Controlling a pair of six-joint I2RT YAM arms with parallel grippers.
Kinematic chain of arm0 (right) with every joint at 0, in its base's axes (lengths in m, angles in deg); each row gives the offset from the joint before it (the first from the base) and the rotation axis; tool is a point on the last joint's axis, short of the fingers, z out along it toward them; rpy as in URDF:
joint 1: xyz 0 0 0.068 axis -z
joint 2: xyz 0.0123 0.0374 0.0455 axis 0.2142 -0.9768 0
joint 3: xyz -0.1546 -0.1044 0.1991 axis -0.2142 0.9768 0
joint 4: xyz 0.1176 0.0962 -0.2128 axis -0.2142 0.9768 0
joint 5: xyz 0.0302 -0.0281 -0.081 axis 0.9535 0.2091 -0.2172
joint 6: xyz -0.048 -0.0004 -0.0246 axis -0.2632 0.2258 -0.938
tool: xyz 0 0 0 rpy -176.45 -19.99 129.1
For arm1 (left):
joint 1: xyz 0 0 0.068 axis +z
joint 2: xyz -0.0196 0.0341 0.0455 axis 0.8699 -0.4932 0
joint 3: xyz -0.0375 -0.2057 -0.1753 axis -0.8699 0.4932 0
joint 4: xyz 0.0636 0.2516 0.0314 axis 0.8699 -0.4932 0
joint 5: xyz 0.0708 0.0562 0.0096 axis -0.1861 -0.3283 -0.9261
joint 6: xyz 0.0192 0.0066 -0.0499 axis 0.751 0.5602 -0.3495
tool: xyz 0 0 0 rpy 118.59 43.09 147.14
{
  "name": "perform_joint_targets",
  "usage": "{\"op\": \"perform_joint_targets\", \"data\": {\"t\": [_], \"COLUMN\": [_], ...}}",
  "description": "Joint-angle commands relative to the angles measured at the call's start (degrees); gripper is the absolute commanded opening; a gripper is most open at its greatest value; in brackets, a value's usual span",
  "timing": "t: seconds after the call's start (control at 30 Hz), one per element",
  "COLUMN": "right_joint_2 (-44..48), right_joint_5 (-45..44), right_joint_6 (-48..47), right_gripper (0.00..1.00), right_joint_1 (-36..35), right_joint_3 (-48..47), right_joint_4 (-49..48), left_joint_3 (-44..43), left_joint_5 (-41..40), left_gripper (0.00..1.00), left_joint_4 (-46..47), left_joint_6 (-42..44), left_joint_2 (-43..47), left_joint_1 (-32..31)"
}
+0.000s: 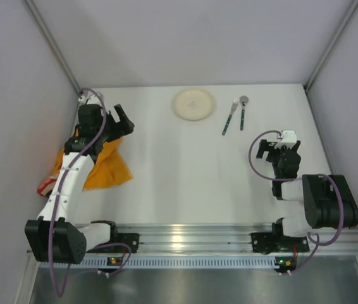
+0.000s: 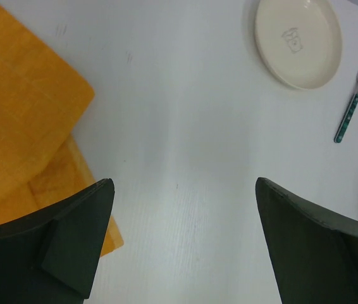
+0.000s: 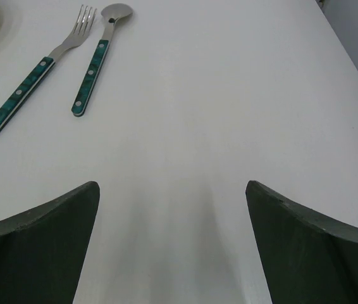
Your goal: Set the dinner table for one person
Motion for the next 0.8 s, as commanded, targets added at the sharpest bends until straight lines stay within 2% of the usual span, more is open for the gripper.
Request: {"op": "perform_joint_targets", "data": {"t": [0.0,0.03,0.17,0.33,0.37,0.4,0.5,0.53,0.57,0.6,0.63,0.7,0.77], "right_joint_2": [0.14,0.05,0.14,0.14,0.32,2.32,7.16,7.00,6.65,5.34,4.54,1.74,-0.11], "right_joint_5": [0.24,0.24,0.24,-0.55,-1.86,-7.09,-15.30,-16.36,-16.89,-14.81,-12.35,-5.67,-0.32], "right_joint_6": [0.09,0.09,0.09,-0.26,-0.34,-0.43,-3.24,-1.85,0.51,7.23,8.95,14.29,17.22], "right_gripper": [1.00,1.00,1.00,1.00,1.00,1.00,1.00,1.00,1.00,1.00,1.00,1.00,1.00], "right_joint_1": [-0.42,-0.42,-0.42,-0.42,-2.69,-3.84,-9.29,-10.17,-10.61,-10.62,-10.62,-10.62,-10.53], "right_joint_3": [-1.27,-1.36,-1.36,-1.45,-1.45,-1.79,-10.64,-17.90,-21.80,-25.92,-34.32,-42.19,-50.29], "right_joint_4": [-4.07,-4.07,-4.07,-3.81,-3.90,-3.03,15.99,27.02,31.74,41.36,45.98,57.55,63.66], "left_joint_3": [1.80,2.59,1.28,5.75,6.20,6.46,7.87,8.74,9.18,9.36,9.71,10.07,11.03], "left_joint_5": [-2.95,-1.25,-4.31,-7.04,-7.82,-8.44,-8.97,-8.54,-8.18,-8.27,-8.36,-8.97,-8.88], "left_gripper": [0.99,0.99,0.98,0.99,0.98,0.99,0.99,0.98,0.99,0.98,0.99,0.98,0.99], "left_joint_4": [-2.01,-2.26,-11.65,-12.19,-12.19,-12.80,-13.07,-12.98,-12.90,-13.07,-13.33,-13.68,-13.16], "left_joint_6": [-1.57,-1.72,-4.88,-9.18,-9.80,-11.20,-13.58,-14.20,-14.72,-15.77,-16.13,-16.75,-15.97], "left_joint_2": [0.57,-0.67,-9.28,-11.31,-11.49,-11.84,-12.54,-12.54,-12.80,-13.24,-13.51,-14.03,-14.65], "left_joint_1": [1.18,1.35,2.94,4.52,4.52,4.61,5.57,6.44,6.89,7.07,7.85,8.47,9.26]}}
